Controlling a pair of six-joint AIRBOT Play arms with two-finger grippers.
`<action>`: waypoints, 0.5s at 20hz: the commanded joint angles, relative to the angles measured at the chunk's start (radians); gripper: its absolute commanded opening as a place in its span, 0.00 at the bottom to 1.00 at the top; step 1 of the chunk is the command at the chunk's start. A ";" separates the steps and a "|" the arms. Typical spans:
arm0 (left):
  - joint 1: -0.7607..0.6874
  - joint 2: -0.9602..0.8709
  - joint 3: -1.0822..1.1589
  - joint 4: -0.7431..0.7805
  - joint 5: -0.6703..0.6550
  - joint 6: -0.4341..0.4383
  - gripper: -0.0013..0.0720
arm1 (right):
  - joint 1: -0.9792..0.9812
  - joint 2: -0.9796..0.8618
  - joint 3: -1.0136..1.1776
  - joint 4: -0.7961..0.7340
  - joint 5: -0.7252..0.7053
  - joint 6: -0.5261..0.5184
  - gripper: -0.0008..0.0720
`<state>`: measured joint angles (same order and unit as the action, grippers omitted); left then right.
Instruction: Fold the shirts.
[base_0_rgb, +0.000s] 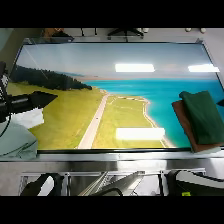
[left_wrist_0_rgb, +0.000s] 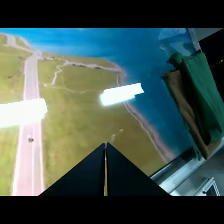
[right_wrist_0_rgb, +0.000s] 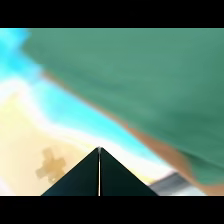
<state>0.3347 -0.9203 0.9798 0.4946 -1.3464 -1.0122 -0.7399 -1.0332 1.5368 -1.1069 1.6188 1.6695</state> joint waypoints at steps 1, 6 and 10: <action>-0.001 0.105 -0.115 -0.023 -0.006 -0.010 0.04 | 0.188 0.146 -0.187 0.060 -0.133 -0.077 0.05; 0.000 0.318 -0.369 -0.016 -0.065 -0.037 0.04 | 0.647 0.412 -0.720 0.061 -0.375 -0.099 0.05; 0.000 0.426 -0.462 -0.016 -0.066 -0.059 0.04 | 0.834 0.438 -0.841 0.061 -0.435 -0.099 0.05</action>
<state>0.3344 -0.5728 0.5915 0.4808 -1.4010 -1.0519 -0.0479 -0.6353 0.8085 -1.0492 1.2602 1.5768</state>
